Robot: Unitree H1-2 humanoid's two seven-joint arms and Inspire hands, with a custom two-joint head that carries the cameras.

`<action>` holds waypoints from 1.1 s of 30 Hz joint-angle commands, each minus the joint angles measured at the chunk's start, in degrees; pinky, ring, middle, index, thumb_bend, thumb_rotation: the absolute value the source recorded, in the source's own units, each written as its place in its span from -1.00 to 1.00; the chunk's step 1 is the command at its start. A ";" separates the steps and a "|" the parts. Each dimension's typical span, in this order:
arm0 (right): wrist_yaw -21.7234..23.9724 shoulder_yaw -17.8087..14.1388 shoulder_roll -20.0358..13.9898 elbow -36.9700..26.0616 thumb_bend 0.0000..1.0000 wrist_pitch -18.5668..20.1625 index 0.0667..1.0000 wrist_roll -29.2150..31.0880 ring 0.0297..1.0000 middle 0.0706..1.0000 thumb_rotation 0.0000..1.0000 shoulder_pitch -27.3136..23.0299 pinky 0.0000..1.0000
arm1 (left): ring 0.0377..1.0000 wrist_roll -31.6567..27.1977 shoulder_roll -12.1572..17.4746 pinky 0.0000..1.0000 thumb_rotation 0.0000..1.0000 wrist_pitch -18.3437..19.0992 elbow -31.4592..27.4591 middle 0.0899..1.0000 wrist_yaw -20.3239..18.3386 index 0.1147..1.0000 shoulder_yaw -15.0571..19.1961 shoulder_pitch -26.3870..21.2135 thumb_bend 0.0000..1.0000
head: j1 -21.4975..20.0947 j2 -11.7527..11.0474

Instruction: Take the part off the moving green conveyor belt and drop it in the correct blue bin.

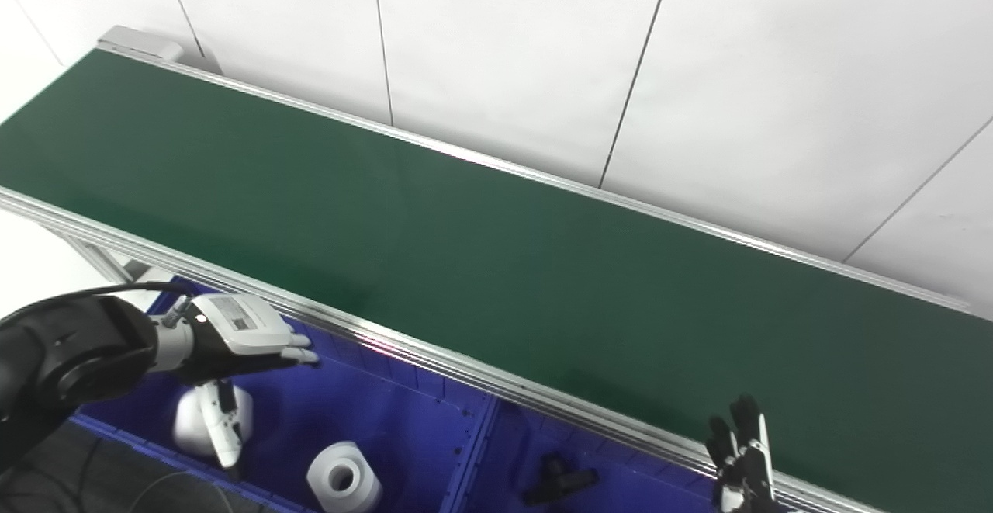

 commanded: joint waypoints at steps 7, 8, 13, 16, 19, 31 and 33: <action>0.02 0.66 0.59 -1.97 0.47 -1.04 1.00 -0.54 0.93 1.00 0.84 -0.34 0.89 | 1.00 -38.45 -1.89 1.00 0.45 21.87 -1.95 1.00 -7.03 1.00 9.70 -3.23 1.00 | -2.20 0.17; -0.03 0.80 0.72 -1.97 0.47 -1.01 1.00 -0.70 0.92 1.00 0.84 -0.43 0.87 | 1.00 -43.16 -2.59 1.00 0.42 23.48 -1.67 1.00 -6.63 1.00 11.30 -3.00 1.00 | -2.20 0.17; -1.07 2.60 2.81 -2.52 0.53 0.17 0.98 -3.54 0.86 0.95 0.78 -0.82 0.80 | 1.00 -60.40 -8.22 0.98 0.46 25.93 -2.81 1.00 -0.70 1.00 20.45 -0.36 1.00 | -10.39 0.68; -1.76 4.03 4.41 -3.06 0.54 1.36 0.97 -5.75 0.86 0.94 0.76 -0.99 0.77 | 1.00 -69.79 -9.81 1.00 0.43 27.47 -4.05 1.00 6.43 1.00 21.64 1.61 1.00 | -16.08 1.13; -2.69 5.50 6.18 -3.34 0.53 1.83 0.95 -8.69 0.84 0.91 0.73 -1.26 0.71 | 1.00 -78.17 -11.49 1.00 0.37 27.61 -5.27 1.00 14.06 1.00 21.45 3.84 1.00 | -19.76 1.48; -5.56 9.95 11.32 -3.48 0.61 4.29 0.94 -17.36 0.82 0.94 0.77 -2.40 0.74 | 1.00 -67.07 -24.29 1.00 0.41 21.01 -12.79 1.00 41.59 1.00 14.28 17.17 0.97 | -31.60 2.41; -5.71 10.14 11.51 -3.68 0.62 4.58 0.95 -17.63 0.83 0.95 0.77 -2.13 0.75 | 1.00 -63.73 -26.70 1.00 0.41 19.97 -13.56 1.00 43.60 1.00 13.40 19.07 0.94 | -32.07 2.59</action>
